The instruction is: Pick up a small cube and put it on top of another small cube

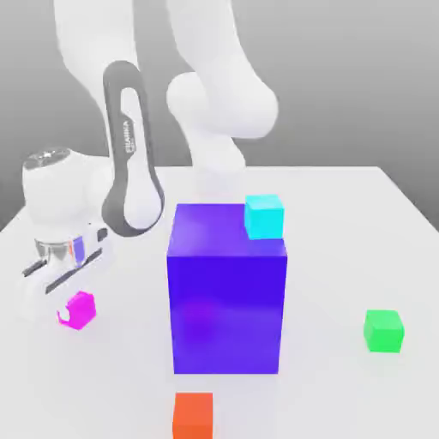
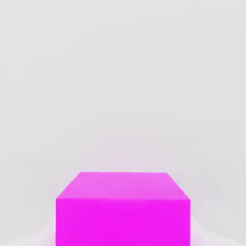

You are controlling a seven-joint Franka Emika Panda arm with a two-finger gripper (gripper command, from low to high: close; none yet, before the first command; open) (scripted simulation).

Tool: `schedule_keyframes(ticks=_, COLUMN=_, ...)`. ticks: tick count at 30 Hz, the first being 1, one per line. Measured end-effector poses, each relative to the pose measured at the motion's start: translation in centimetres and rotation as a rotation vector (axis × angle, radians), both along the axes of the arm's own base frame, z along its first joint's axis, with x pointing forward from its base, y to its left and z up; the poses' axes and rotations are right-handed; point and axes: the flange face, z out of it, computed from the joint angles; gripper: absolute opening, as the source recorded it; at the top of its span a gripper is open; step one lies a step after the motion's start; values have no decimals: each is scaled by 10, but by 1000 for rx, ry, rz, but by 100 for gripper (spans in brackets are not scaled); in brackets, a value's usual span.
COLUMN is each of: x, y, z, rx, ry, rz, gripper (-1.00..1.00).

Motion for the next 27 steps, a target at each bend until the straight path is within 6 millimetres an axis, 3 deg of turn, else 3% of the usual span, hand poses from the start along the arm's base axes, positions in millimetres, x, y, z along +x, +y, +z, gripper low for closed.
schedule_keyframes(ticks=4, x=-1, y=1, z=35, rx=-1, ry=-1, rz=1, gripper=-100)
schedule_keyframes(ticks=7, x=40, y=6, z=58, rx=-39, ry=-48, rz=147, gripper=-100)
schedule_keyframes(ticks=11, x=105, y=49, z=80, rx=-72, ry=-98, rz=467, gripper=-100)
schedule_keyframes(ticks=15, x=158, y=111, z=99, rx=-96, ry=-141, rz=802, gripper=-100)
schedule_keyframes(ticks=19, x=188, y=187, z=110, rx=-100, ry=-159, rz=1147, gripper=-100)
schedule_keyframes(ticks=23, x=201, y=273, z=120, rx=-102, ry=-174, rz=1503, gripper=-100)
schedule_keyframes(ticks=27, x=195, y=368, z=129, rx=-104, ry=-191, rz=1874, gripper=-100)
